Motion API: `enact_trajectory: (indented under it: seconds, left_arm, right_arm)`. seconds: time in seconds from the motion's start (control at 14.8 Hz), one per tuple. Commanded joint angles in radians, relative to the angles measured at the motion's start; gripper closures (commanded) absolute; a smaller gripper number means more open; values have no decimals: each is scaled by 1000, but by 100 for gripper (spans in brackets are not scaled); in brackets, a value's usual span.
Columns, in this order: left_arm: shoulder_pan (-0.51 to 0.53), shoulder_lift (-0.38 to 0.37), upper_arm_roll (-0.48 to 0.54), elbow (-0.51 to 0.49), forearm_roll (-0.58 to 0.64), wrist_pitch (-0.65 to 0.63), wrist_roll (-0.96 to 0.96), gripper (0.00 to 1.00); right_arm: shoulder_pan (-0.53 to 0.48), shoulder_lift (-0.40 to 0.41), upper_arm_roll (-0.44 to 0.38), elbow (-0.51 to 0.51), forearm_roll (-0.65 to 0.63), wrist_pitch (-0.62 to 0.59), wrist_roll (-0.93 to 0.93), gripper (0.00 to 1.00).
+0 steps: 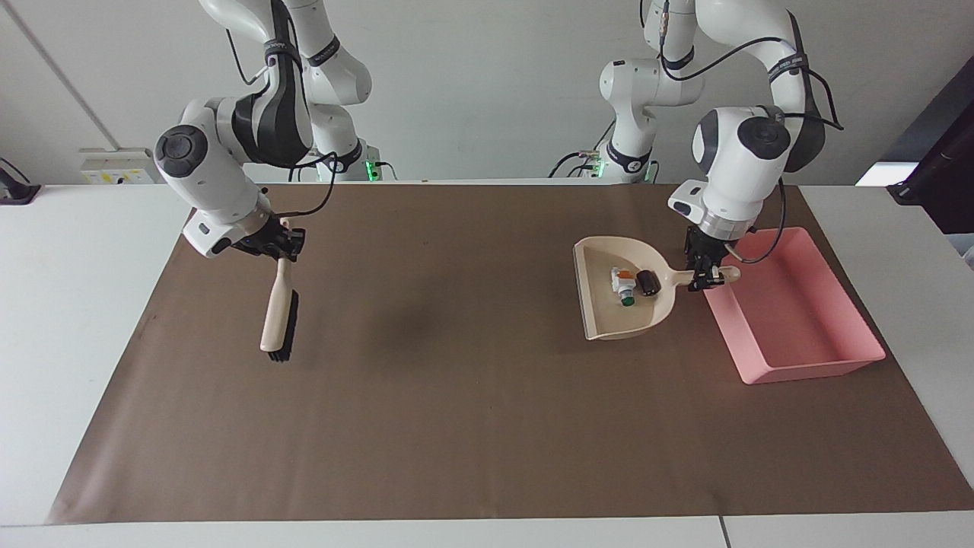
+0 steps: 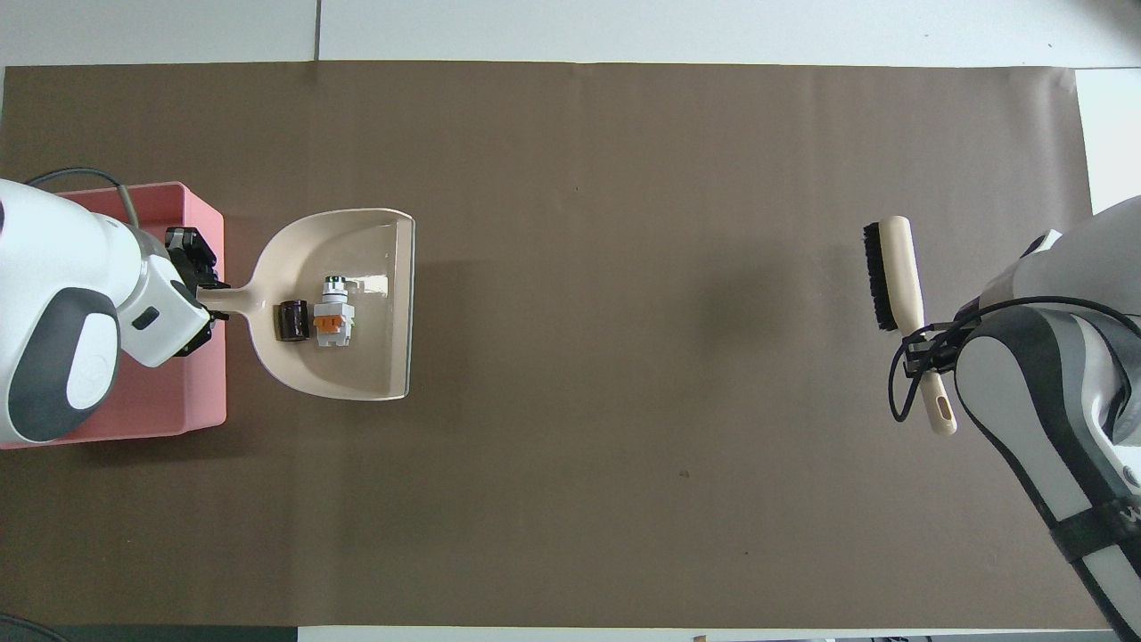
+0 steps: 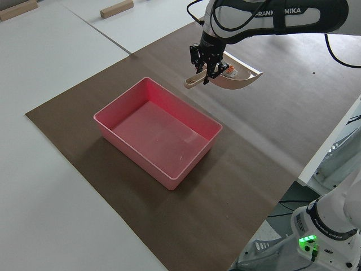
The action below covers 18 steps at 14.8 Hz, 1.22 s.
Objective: Clean e-waste and dump in bin
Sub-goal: 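Lift the dustpan over the pink bin while the right gripper returns the brush, then tip the dustpan into the bin while the right gripper releases the brush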
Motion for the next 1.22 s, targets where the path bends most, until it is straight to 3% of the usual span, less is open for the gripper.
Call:
enact_trajectory:
  seconds: [0.0,0.27,0.54,0.61,0.68,0.74,0.81,1.15]
  left_arm:
    - [124,-2,-2,88,-41,-83,94,98]
    - [338,10,0,170,-65,-132,208,99]
    - [463,42,2,231,-73,-126,239,99]
    - [478,44,2,233,-67,-112,240,99]
    - [491,45,2,231,-64,-85,240,99]
    - [504,56,3,230,-62,-63,240,99]
    - [506,62,11,230,-44,-46,240,99]
    - [500,93,14,228,181,46,231,100]
  right_arm:
    - [-45,-44,18,-106,-8,94,-34,100]
    - [-56,-49,16,-163,-8,134,-33,100]
    - [-56,-64,16,-199,-8,165,-29,93]
    - [-54,-64,16,-199,-8,165,-25,79]
    - [-54,-64,16,-197,-8,165,-22,57]
    - [-54,-64,18,-192,-8,163,-19,25]
    - [-53,-61,18,-180,-8,153,-19,0]
    - [-42,-59,18,-6,-8,125,24,0]
